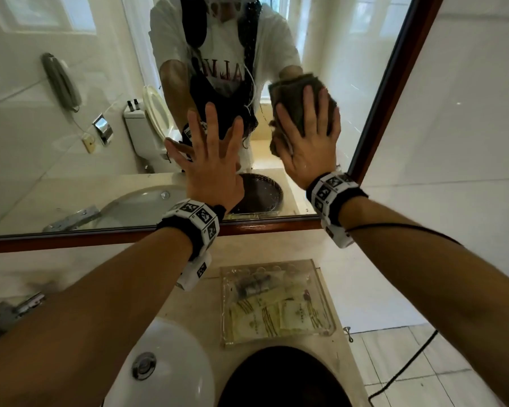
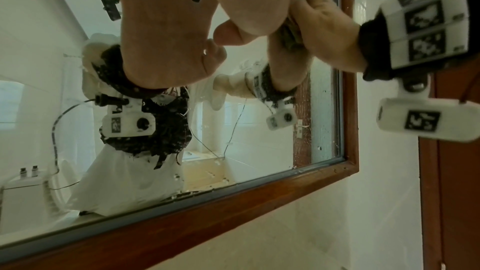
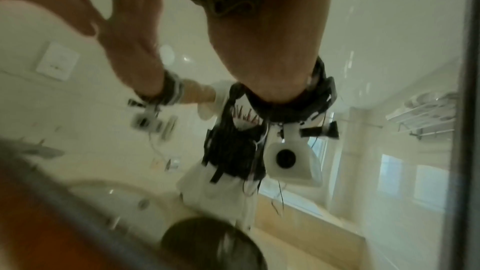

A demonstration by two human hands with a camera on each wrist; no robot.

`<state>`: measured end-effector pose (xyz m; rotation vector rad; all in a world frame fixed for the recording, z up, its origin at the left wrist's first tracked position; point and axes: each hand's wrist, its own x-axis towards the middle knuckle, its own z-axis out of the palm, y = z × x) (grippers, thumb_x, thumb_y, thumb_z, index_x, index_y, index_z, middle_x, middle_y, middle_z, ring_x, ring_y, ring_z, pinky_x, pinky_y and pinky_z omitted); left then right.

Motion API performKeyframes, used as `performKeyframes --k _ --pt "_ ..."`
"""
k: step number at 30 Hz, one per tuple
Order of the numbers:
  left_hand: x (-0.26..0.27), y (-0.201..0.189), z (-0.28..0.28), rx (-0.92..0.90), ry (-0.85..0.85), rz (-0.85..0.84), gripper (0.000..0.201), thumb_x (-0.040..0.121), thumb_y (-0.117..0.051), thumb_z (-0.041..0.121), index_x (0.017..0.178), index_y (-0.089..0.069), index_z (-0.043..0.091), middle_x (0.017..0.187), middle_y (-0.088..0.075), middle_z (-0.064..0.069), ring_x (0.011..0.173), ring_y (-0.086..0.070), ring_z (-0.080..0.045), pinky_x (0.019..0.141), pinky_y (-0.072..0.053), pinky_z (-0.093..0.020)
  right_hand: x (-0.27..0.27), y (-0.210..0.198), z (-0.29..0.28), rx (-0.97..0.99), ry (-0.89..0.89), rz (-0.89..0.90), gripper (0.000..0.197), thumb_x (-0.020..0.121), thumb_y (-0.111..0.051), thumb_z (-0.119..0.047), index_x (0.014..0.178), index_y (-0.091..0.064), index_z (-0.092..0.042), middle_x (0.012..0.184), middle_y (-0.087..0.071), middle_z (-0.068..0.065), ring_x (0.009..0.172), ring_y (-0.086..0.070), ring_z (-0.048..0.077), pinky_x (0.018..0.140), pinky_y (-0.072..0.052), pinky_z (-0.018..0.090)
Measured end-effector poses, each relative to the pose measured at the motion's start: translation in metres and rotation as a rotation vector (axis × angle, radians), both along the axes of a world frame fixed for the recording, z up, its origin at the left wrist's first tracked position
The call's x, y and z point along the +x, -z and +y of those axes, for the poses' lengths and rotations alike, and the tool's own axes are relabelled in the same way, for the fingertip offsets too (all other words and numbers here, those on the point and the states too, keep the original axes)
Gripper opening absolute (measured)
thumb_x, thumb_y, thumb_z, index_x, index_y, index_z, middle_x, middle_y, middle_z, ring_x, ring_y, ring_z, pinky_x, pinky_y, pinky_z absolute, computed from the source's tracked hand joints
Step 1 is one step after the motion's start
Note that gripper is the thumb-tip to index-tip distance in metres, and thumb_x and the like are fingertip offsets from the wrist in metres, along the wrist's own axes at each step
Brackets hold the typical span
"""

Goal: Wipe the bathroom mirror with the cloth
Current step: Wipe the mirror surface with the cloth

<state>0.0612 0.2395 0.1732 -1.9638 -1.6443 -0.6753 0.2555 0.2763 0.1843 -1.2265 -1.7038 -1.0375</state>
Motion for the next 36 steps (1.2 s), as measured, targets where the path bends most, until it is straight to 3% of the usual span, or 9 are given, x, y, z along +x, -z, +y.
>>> performKeyframes --k 3,7,11,13,16,21,24,30,36 --pt "-0.001 0.002 0.002 0.007 0.005 0.0 0.098 0.081 -0.061 0.04 0.154 0.003 0.026 0.159 0.003 -0.023 0.143 0.004 -0.048 0.1 -0.01 -0.079 0.004 0.063 -0.006 -0.078 0.01 -0.165 0.053 0.095 -0.049 -0.046 0.144 -0.033 -0.032 0.151 -0.023 0.013 0.139 -0.023 0.039 0.113 -0.018 0.058" --pt "-0.002 0.003 0.003 0.003 0.01 0.02 0.099 0.079 -0.06 0.041 0.154 0.004 0.025 0.158 0.005 -0.023 0.143 0.004 -0.049 0.099 -0.01 -0.08 0.02 0.132 -0.022 -0.252 0.028 -0.353 0.058 0.093 -0.047 -0.043 0.147 -0.028 -0.033 0.152 -0.023 0.01 0.139 -0.025 0.038 0.113 -0.019 0.058" --pt "-0.004 0.001 0.001 0.008 0.035 0.02 0.099 0.079 -0.059 0.039 0.154 0.004 0.025 0.159 0.006 -0.023 0.143 0.006 -0.049 0.099 -0.009 -0.08 0.029 0.132 -0.025 -0.31 0.032 -0.413 0.078 0.083 -0.066 -0.036 0.149 -0.024 -0.031 0.154 -0.021 0.009 0.14 -0.023 0.036 0.115 -0.015 0.056" --pt "-0.004 0.001 0.002 0.009 0.037 0.02 0.1 0.078 -0.06 0.039 0.154 0.004 0.025 0.158 0.007 -0.023 0.143 0.006 -0.049 0.099 -0.009 -0.08 0.035 0.118 -0.025 -0.319 0.018 -0.4 0.074 0.086 -0.061 -0.034 0.15 -0.023 -0.03 0.155 -0.019 0.008 0.142 -0.021 0.034 0.116 -0.009 0.053" --pt "-0.002 0.001 0.0 0.001 0.028 0.011 0.103 0.077 -0.063 0.04 0.154 0.004 0.025 0.158 0.008 -0.023 0.143 0.007 -0.049 0.099 -0.008 -0.08 0.036 0.076 -0.022 -0.227 0.024 -0.231 0.052 0.098 -0.041 -0.039 0.148 -0.031 -0.028 0.155 -0.02 0.011 0.142 -0.02 0.036 0.118 -0.011 0.053" --pt "-0.001 0.001 0.0 -0.007 0.027 0.011 0.104 0.076 -0.064 0.038 0.154 0.003 0.025 0.158 0.01 -0.023 0.143 0.008 -0.049 0.098 -0.009 -0.08 0.03 -0.028 -0.004 -0.029 0.097 0.077 0.053 0.098 -0.04 -0.045 0.147 -0.037 -0.024 0.154 -0.03 0.023 0.143 -0.022 0.042 0.117 -0.017 0.056" --pt "-0.002 0.001 -0.001 0.006 0.023 0.009 0.1 0.078 -0.06 0.036 0.154 0.004 0.024 0.158 0.009 -0.023 0.143 0.008 -0.049 0.098 -0.01 -0.08 0.024 -0.056 0.001 0.037 0.142 0.224 0.055 0.099 -0.032 -0.047 0.146 -0.041 -0.022 0.153 -0.031 0.024 0.142 -0.025 0.042 0.117 -0.017 0.053" --pt "-0.003 0.002 -0.001 0.01 0.028 -0.001 0.101 0.077 -0.061 0.045 0.154 0.002 0.025 0.159 0.006 -0.023 0.143 0.006 -0.048 0.099 -0.01 -0.08 -0.006 -0.027 0.004 0.042 0.214 0.564 0.058 0.096 -0.04 -0.044 0.147 -0.038 -0.018 0.154 -0.027 0.026 0.144 -0.022 0.042 0.117 -0.015 0.053" --pt "-0.001 0.003 0.002 0.012 0.027 -0.033 0.114 0.071 -0.059 0.073 0.154 0.004 0.028 0.159 0.004 -0.021 0.144 0.003 -0.047 0.099 -0.009 -0.081 -0.005 0.052 -0.003 -0.1 0.238 0.598 0.064 0.097 -0.039 -0.045 0.151 -0.015 -0.021 0.156 -0.019 0.027 0.145 -0.015 0.042 0.118 -0.015 0.054"
